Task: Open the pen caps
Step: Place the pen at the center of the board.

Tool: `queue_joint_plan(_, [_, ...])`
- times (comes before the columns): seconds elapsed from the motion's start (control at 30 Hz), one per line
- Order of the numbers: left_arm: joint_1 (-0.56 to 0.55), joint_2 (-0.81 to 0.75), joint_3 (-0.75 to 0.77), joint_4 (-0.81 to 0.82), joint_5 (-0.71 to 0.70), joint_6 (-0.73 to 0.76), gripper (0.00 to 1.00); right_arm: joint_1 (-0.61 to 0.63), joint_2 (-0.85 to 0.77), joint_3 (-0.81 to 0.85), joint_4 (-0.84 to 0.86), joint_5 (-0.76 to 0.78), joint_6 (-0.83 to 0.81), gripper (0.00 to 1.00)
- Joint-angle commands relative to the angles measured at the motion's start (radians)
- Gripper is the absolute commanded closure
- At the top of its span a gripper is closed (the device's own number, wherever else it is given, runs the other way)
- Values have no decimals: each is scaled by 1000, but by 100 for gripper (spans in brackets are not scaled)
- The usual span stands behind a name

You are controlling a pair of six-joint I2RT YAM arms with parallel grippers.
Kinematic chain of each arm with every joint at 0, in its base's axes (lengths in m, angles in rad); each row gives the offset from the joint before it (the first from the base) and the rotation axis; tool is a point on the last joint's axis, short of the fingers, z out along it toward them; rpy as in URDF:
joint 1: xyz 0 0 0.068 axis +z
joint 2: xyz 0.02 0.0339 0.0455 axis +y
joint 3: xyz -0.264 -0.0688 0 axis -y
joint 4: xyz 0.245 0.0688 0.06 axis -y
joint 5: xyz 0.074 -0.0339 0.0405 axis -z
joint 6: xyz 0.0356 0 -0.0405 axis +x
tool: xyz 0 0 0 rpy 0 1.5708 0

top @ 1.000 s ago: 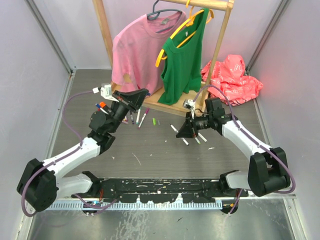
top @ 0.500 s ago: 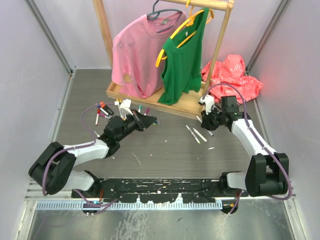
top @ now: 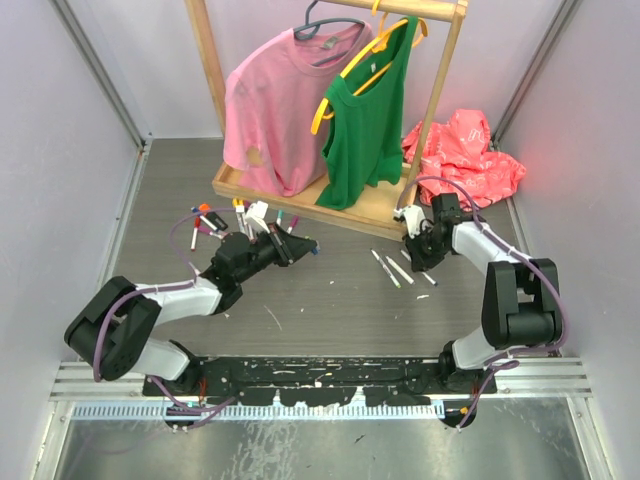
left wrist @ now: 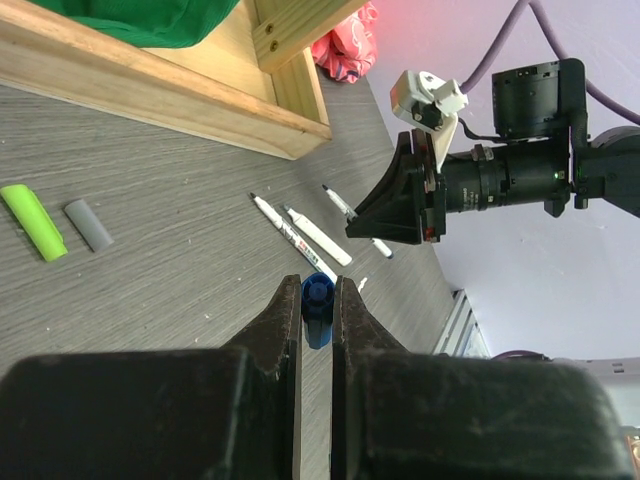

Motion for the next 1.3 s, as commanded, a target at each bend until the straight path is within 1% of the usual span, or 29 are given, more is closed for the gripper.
queue_joint_plan(0.0, [5,-3,4,67,14,-12,100,12,23,44,23,18,14,94])
queue_joint_plan(0.13, [5,20,11,77,30,-30,100,40,54,46,48,59,32,92])
queue_joint_plan(0.57, [-7,84,20,123,48,-62,100,46,84,52,50,73,49,74])
queue_joint_plan(0.8, [-20,99,30,116,34,-50,100,47,78,57,45,70,50,72])
queue_joint_plan(1.0, [-62,100,69,1,-33,5,100,47,36,60,44,64,49,71])
queue_joint_plan(1.13, [-99,116,119,-85,-82,49,100,44,-14,57,51,53,48,70])
queue_joint_plan(1.27, [-110,156,190,-190,-126,72,100,44,-57,54,50,30,42,69])
